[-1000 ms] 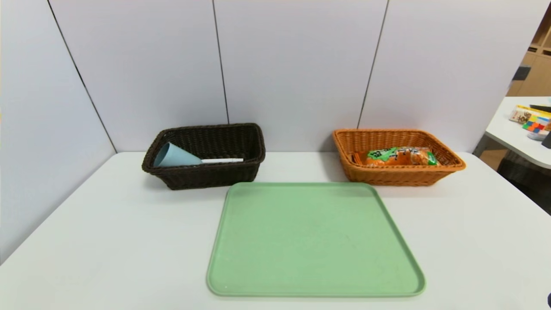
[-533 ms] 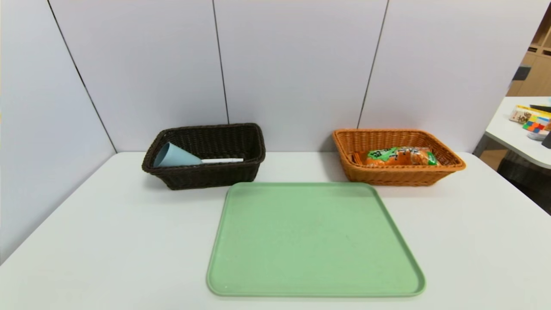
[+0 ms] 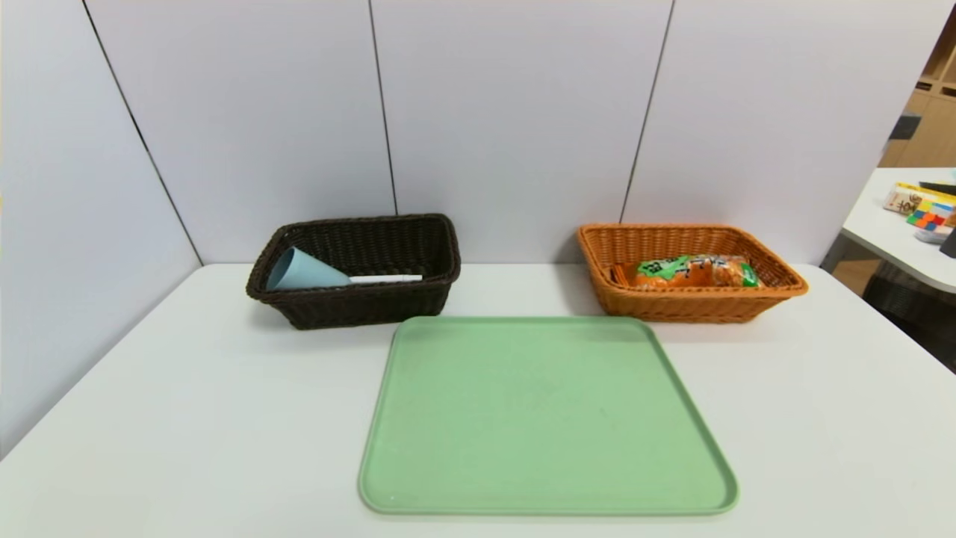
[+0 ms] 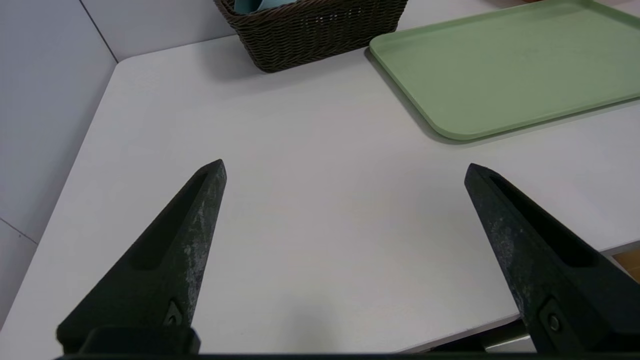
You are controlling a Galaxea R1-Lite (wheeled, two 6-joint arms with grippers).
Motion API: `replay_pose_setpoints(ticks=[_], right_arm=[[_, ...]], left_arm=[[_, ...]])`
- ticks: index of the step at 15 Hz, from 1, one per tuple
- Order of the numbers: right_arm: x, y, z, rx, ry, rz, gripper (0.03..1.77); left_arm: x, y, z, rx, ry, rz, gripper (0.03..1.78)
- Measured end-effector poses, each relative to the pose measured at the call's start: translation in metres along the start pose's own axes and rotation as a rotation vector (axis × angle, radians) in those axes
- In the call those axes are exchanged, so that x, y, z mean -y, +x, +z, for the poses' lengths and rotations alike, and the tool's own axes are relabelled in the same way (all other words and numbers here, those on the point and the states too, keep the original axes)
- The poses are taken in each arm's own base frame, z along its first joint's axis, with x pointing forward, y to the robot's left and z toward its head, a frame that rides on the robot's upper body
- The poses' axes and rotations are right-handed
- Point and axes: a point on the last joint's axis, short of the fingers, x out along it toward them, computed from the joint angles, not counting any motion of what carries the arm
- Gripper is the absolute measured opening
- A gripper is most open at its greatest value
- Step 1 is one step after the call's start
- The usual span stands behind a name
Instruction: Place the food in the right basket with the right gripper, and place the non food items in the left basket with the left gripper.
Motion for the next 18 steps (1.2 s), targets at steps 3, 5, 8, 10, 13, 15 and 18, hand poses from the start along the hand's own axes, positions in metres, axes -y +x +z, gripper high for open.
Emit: replay_pose_setpoints(ticks=[3, 5, 8, 10, 13, 15, 18], right_arm=[[0.0, -0.003, -0.002, 0.019, 0.004, 0.015, 1.7], [0.0, -0.005, -0.003, 0.035, 0.005, 0.02, 1.7], [0.0, -0.007, -0.003, 0.062, 0.026, 0.026, 1.7], [-0.001, -0.01, -0.006, 0.064, 0.027, 0.059, 1.7], [-0.002, -0.012, -0.01, 0.056, 0.023, 0.105, 1.7], [-0.002, -0.013, -0.01, 0.062, 0.024, 0.105, 1.7], [-0.004, -0.012, -0.015, 0.046, 0.012, 0.128, 1.7]], left_arm=[[0.0, 0.003, -0.006, -0.015, -0.001, 0.001, 1.69], [0.0, 0.005, -0.009, -0.027, 0.007, 0.001, 1.69], [-0.001, 0.009, -0.015, -0.05, 0.002, 0.003, 1.69], [-0.001, 0.013, -0.021, -0.069, -0.001, 0.011, 1.69], [-0.005, 0.026, -0.033, -0.041, 0.027, 0.068, 1.69], [-0.007, 0.036, -0.041, 0.007, 0.048, 0.114, 1.69], [-0.009, 0.044, -0.048, 0.087, 0.096, 0.147, 1.69]])
